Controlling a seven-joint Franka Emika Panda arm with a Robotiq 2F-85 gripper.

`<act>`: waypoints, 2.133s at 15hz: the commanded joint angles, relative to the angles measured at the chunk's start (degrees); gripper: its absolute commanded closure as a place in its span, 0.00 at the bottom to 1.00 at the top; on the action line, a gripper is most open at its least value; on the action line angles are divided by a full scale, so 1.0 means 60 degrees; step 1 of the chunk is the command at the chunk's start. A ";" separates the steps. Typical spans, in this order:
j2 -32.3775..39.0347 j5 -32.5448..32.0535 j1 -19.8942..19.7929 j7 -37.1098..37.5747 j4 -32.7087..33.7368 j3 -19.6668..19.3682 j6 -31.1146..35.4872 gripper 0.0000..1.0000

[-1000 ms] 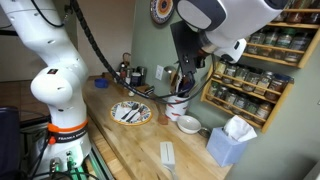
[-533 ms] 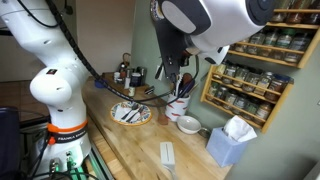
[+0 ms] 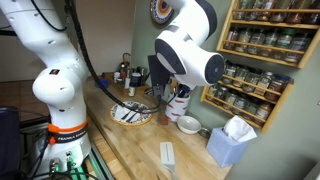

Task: Take the spatula out of the bucket

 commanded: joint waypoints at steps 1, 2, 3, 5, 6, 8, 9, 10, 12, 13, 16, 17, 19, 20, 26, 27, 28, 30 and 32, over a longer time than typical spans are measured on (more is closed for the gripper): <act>0.0659 0.0826 0.0187 -0.0756 -0.0623 0.0249 0.0662 1.00; 0.0928 0.0999 0.0193 -0.0862 -0.0681 0.0247 0.0679 1.00; 0.1180 0.1117 0.0163 -0.1177 -0.0751 0.0312 0.1105 1.00; 0.1896 0.1540 0.0175 -0.1819 -0.0704 0.0206 0.1212 1.00; 0.2274 0.1672 0.0181 -0.2136 -0.0654 0.0184 0.1206 1.00; 0.1894 0.1366 0.0092 -0.1780 -0.0706 0.0338 0.1126 1.00; 0.2137 0.1386 0.0094 -0.1923 -0.0698 0.0342 0.1125 0.99; 0.2219 0.1386 0.0099 -0.1930 -0.0680 0.0360 0.1127 0.99; 0.2146 0.1385 0.0104 -0.1926 -0.0664 0.0383 0.1126 0.99; 0.2099 0.1386 0.0100 -0.1919 -0.0663 0.0382 0.1126 0.99; 0.2303 0.1369 0.0141 -0.1838 -0.0497 0.0361 0.0783 1.00; 0.2599 0.1601 0.0182 -0.1894 -0.0435 0.0319 0.0456 1.00; 0.3164 0.1984 0.0187 -0.2119 -0.0395 0.0240 -0.0296 1.00; 0.3435 0.2223 0.0157 -0.2202 -0.0394 0.0226 -0.0624 1.00; 0.5456 0.3113 -0.0112 -0.2872 -0.0362 0.0320 -0.1557 1.00; 0.5752 0.3213 -0.0144 -0.2986 -0.0333 0.0347 -0.1537 1.00; 0.6004 0.3331 -0.0191 -0.3112 -0.0318 0.0347 -0.1515 1.00; 0.6376 0.3576 -0.0256 -0.3397 -0.0294 0.0332 -0.1374 1.00; 0.6695 0.3818 -0.0227 -0.3710 -0.0242 0.0368 -0.1132 1.00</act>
